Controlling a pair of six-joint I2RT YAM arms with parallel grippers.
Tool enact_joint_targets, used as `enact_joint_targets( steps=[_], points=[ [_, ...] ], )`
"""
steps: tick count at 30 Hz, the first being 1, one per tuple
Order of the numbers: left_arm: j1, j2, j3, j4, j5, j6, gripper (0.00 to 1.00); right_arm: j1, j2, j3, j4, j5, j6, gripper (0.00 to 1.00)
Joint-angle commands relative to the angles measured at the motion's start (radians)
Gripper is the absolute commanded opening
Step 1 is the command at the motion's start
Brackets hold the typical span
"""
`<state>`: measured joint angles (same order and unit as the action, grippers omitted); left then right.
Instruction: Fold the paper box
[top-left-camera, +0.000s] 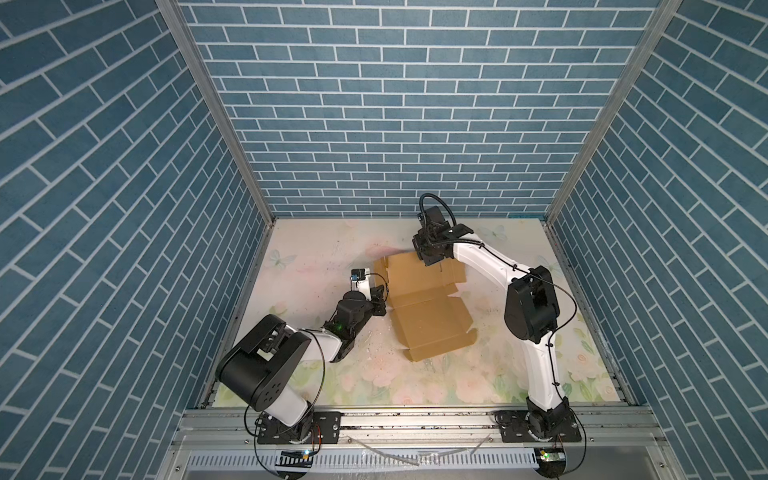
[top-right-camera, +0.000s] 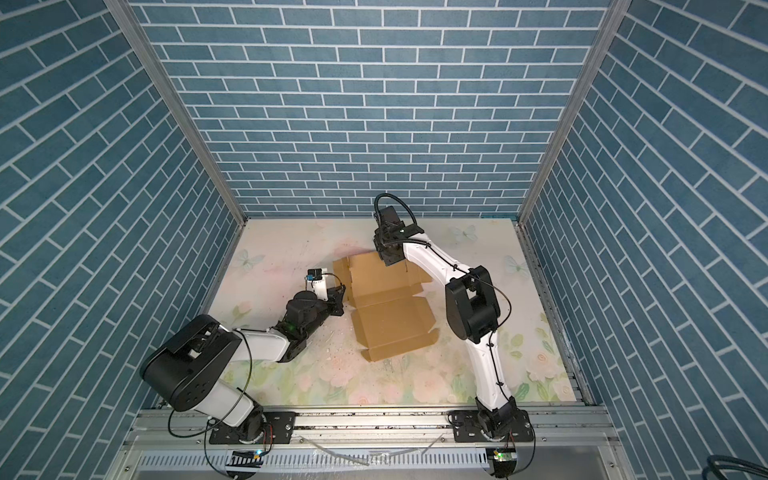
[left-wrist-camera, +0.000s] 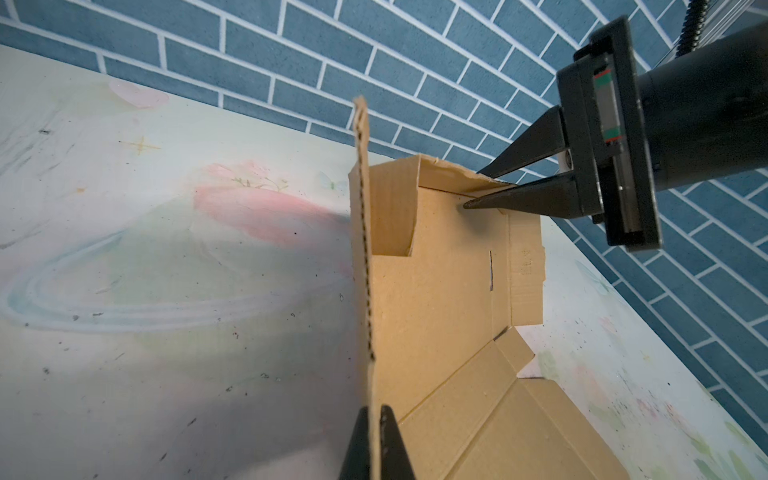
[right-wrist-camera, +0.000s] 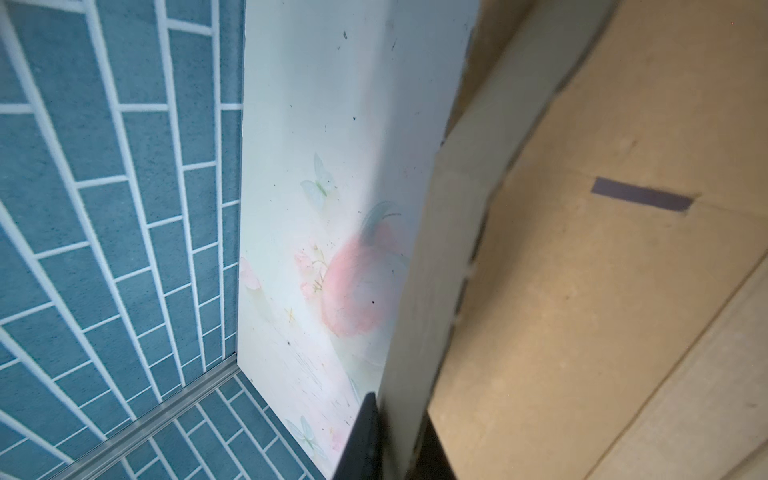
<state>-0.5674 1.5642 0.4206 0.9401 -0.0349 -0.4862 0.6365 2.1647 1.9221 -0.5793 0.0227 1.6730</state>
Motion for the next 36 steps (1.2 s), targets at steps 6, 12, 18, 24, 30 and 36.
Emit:
enact_joint_targets(
  steps=[6, 12, 18, 24, 30, 36],
  points=[
    [-0.008, -0.006, 0.044, -0.008, -0.011, 0.002, 0.02, 0.002, -0.046, -0.037, -0.003, 0.015, -0.01, 0.04],
    [-0.009, -0.009, 0.049, -0.027, -0.021, -0.002, 0.1, 0.002, -0.084, -0.084, 0.021, 0.036, -0.036, 0.01],
    [-0.007, -0.055, 0.042, -0.081, -0.035, -0.002, 0.24, 0.004, -0.122, -0.109, 0.035, 0.044, -0.101, 0.01],
    [-0.006, -0.129, 0.035, -0.154, -0.031, 0.003, 0.29, 0.009, -0.195, -0.25, 0.137, 0.039, -0.112, 0.01],
    [-0.005, -0.247, 0.063, -0.362, -0.005, 0.021, 0.32, 0.011, -0.256, -0.38, 0.267, 0.018, -0.143, 0.01],
    [0.019, -0.346, 0.096, -0.553, -0.009, 0.064, 0.36, 0.015, -0.311, -0.485, 0.394, -0.029, -0.19, 0.01]
  ],
)
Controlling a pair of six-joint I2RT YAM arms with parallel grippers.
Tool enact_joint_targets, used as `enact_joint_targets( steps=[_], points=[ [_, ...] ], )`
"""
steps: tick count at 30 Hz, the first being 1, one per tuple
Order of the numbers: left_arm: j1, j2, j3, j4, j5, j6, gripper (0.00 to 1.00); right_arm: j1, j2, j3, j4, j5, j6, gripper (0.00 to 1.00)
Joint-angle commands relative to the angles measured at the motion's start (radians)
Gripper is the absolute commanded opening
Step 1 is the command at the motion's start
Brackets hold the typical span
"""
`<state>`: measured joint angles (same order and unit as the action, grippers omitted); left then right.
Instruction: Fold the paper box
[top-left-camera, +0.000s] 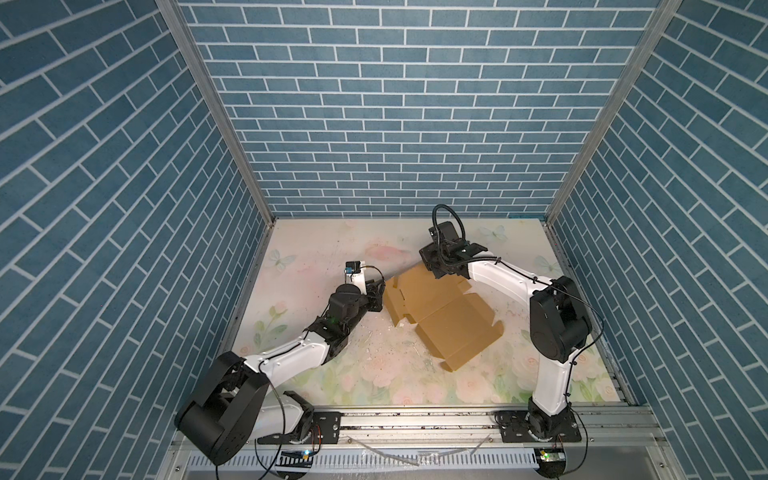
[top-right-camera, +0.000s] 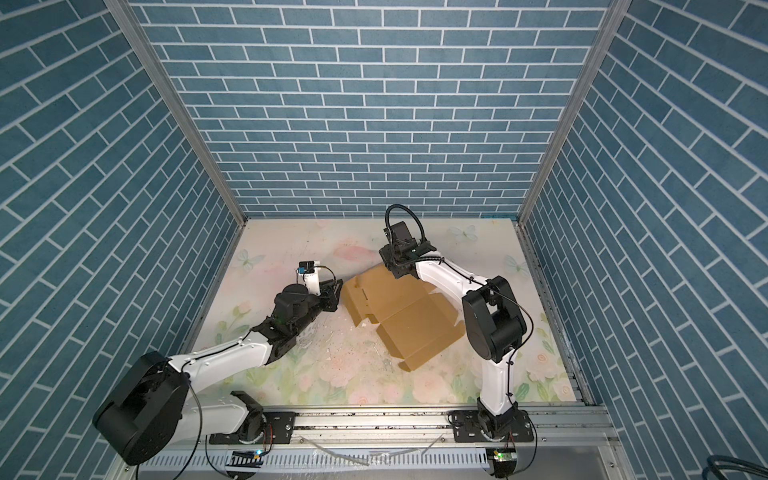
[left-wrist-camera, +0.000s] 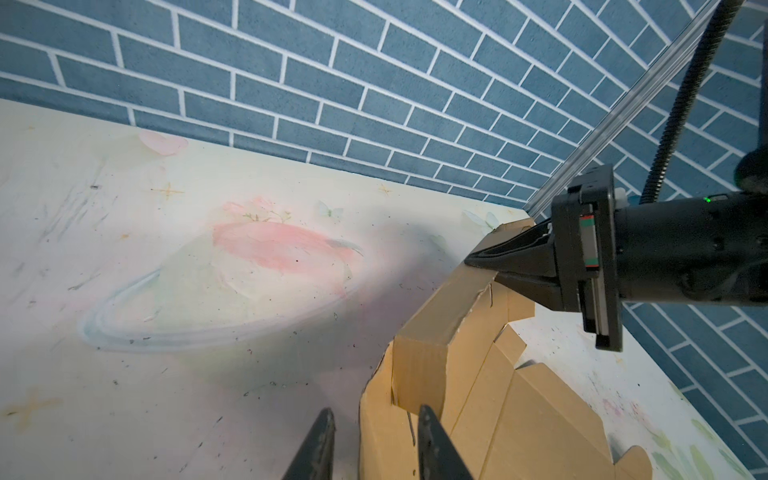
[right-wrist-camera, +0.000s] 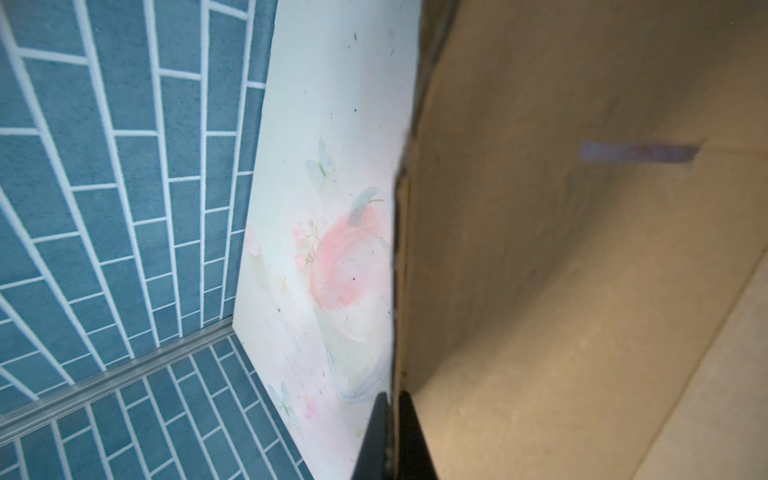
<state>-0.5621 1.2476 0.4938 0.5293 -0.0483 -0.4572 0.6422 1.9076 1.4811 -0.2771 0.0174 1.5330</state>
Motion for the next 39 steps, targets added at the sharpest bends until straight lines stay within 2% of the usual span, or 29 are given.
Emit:
enact_joint_targets(
  steps=[1, 10, 18, 31, 39],
  points=[
    [0.023, -0.038, 0.029, -0.166, 0.01, 0.035, 0.36, 0.011, -0.066, -0.053, 0.099, -0.028, -0.066, 0.01],
    [0.084, -0.086, 0.055, -0.285, 0.083, 0.028, 0.4, 0.004, -0.126, -0.149, 0.275, -0.099, -0.135, 0.01],
    [0.091, -0.093, 0.058, -0.372, 0.131, 0.042, 0.42, -0.026, -0.113, -0.21, 0.412, -0.193, -0.149, 0.01],
    [0.085, -0.066, 0.024, -0.464, 0.228, 0.076, 0.41, -0.053, -0.111, -0.337, 0.572, -0.25, -0.131, 0.01],
    [0.03, -0.022, 0.029, -0.454, 0.237, 0.104, 0.4, -0.067, -0.11, -0.408, 0.671, -0.266, -0.097, 0.0]
  ],
)
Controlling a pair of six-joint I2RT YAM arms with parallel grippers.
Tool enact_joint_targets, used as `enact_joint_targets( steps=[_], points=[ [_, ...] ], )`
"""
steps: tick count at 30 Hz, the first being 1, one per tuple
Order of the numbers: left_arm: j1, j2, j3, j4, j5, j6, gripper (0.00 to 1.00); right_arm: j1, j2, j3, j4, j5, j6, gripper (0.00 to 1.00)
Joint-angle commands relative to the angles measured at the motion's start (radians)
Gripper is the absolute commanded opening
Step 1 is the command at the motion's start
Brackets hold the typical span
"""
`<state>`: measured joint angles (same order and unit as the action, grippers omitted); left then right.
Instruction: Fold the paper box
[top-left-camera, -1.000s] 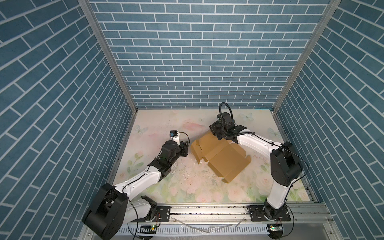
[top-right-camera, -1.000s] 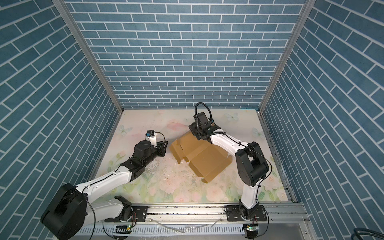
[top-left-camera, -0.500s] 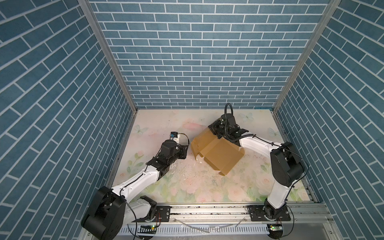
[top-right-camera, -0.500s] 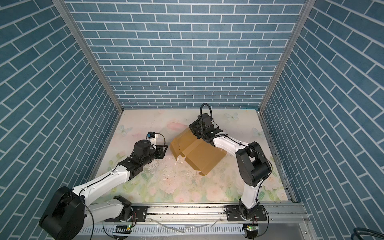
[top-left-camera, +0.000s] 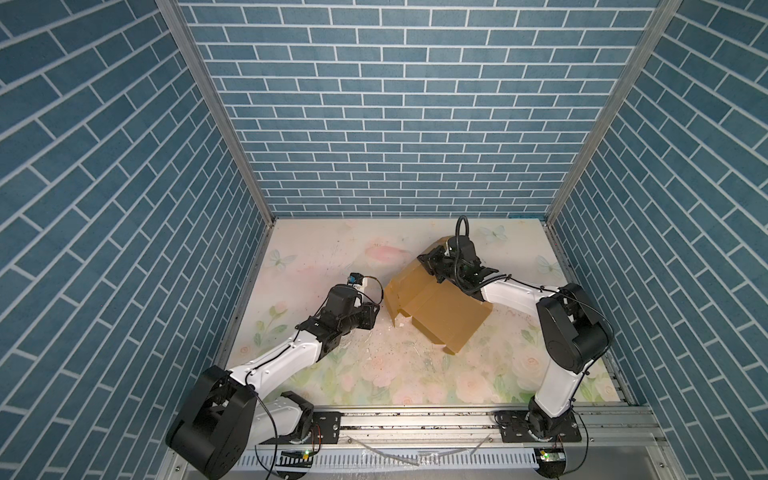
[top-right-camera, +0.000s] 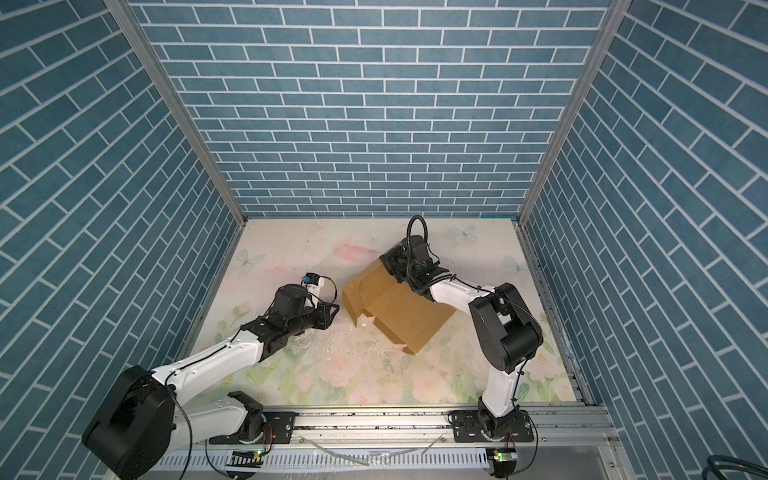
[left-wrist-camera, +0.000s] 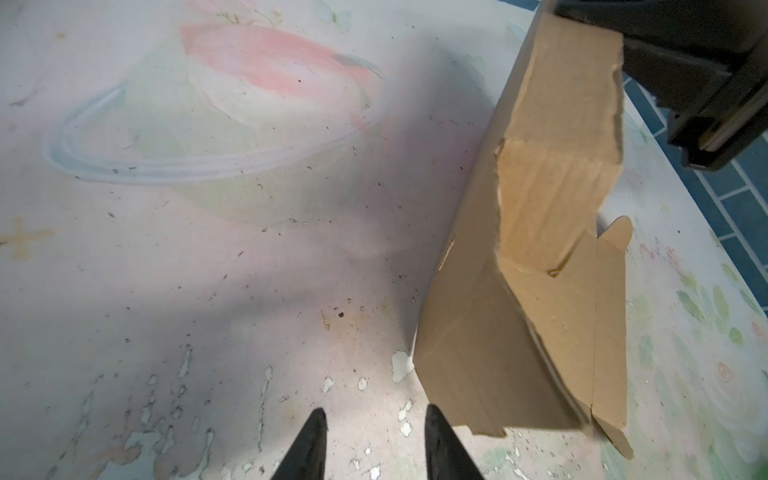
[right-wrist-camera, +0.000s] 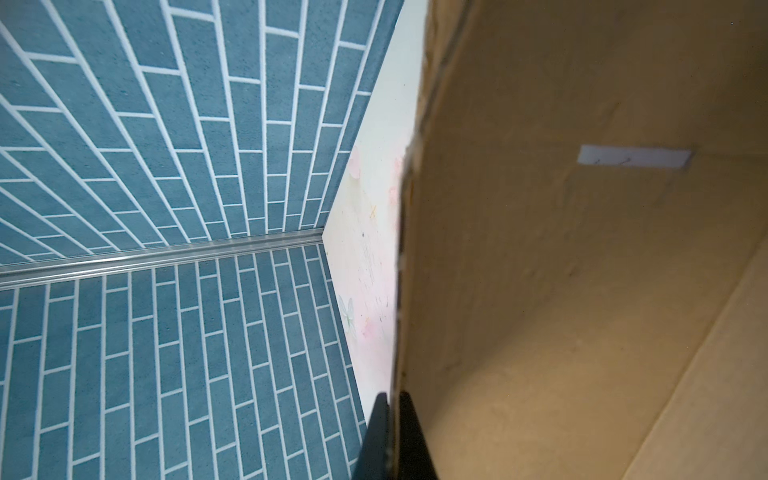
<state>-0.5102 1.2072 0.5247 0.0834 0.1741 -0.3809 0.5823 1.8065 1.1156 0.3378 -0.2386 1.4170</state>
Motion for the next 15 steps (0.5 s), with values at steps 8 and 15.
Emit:
enact_joint_targets(
  steps=[8, 15],
  points=[
    [-0.073, 0.073, 0.027, 0.006, 0.023, 0.038, 0.4, -0.01, -0.005, -0.115, 0.159, -0.02, 0.046, 0.0],
    [-0.108, 0.082, 0.027, 0.069, 0.028, 0.019, 0.4, -0.015, -0.012, -0.109, 0.173, -0.031, 0.046, 0.0]
  ],
)
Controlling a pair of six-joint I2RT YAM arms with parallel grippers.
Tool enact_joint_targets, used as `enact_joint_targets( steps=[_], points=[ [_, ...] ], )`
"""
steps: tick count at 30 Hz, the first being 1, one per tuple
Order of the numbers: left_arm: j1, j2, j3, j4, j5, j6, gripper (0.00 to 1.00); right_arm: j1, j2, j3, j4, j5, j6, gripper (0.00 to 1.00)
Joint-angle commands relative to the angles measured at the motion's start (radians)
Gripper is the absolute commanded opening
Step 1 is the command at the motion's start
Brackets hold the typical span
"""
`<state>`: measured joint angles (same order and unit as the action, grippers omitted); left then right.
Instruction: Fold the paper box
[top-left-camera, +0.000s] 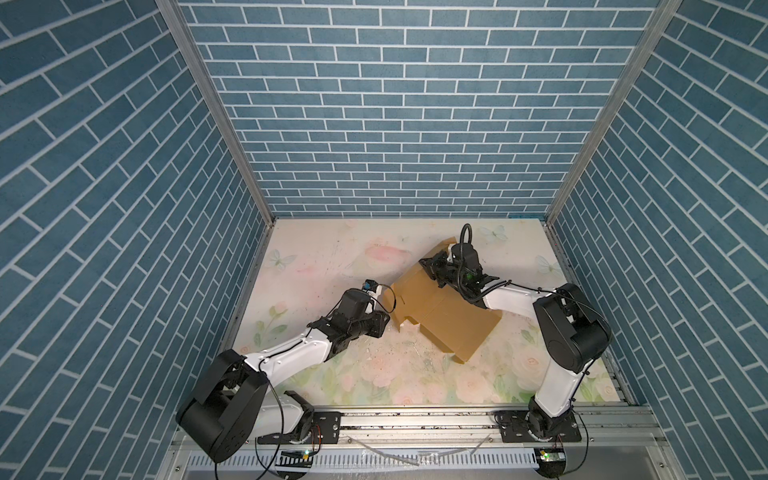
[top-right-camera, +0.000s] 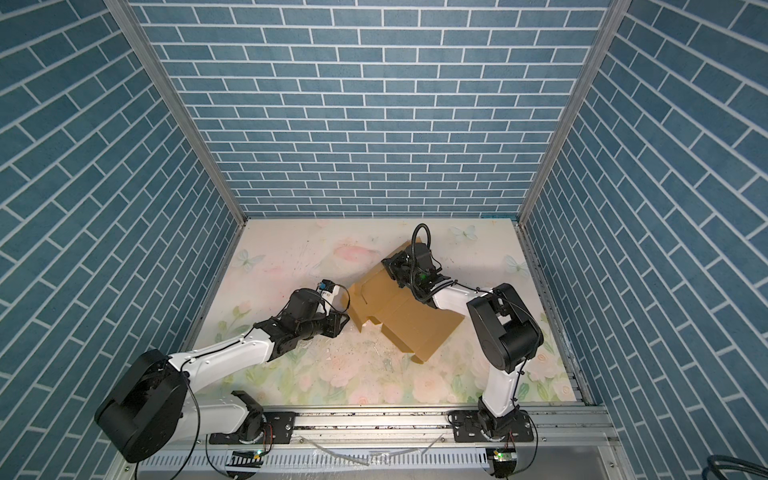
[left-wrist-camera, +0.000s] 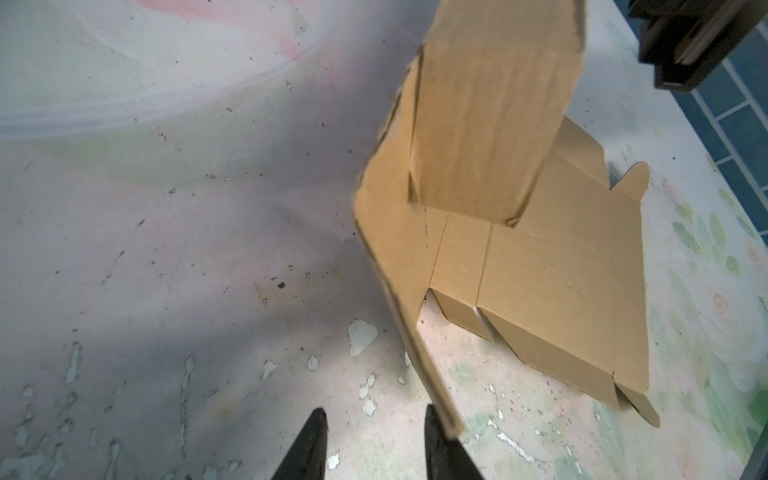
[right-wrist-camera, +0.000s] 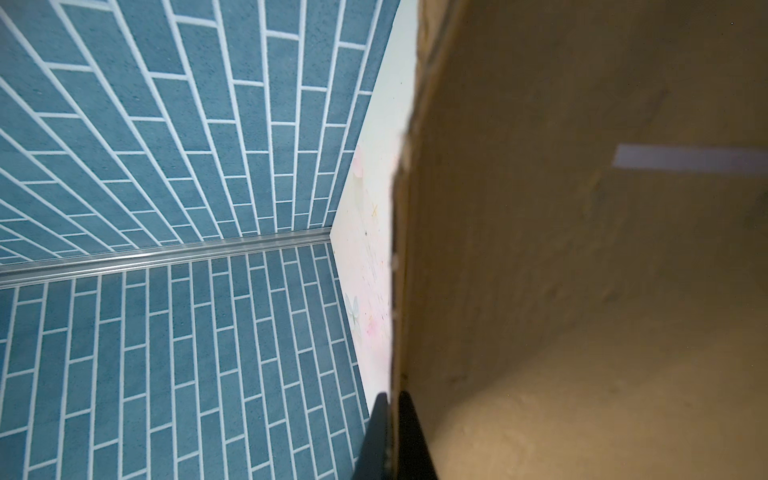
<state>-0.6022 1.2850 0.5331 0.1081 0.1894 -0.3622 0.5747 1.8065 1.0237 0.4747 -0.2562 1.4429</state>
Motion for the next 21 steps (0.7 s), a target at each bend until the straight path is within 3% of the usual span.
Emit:
enact_joint_targets(
  steps=[1, 12, 21],
  points=[
    [-0.023, 0.004, 0.018, 0.056, 0.011, 0.0, 0.4, -0.007, -0.012, -0.011, 0.032, -0.015, 0.019, 0.0],
    [-0.054, 0.051, 0.035, 0.115, -0.032, 0.017, 0.4, -0.008, -0.026, 0.006, 0.02, -0.039, -0.006, 0.0],
    [-0.074, 0.054, 0.073, 0.084, -0.023, 0.051, 0.4, -0.013, -0.029, -0.039, 0.114, -0.159, -0.039, 0.0]
  ],
)
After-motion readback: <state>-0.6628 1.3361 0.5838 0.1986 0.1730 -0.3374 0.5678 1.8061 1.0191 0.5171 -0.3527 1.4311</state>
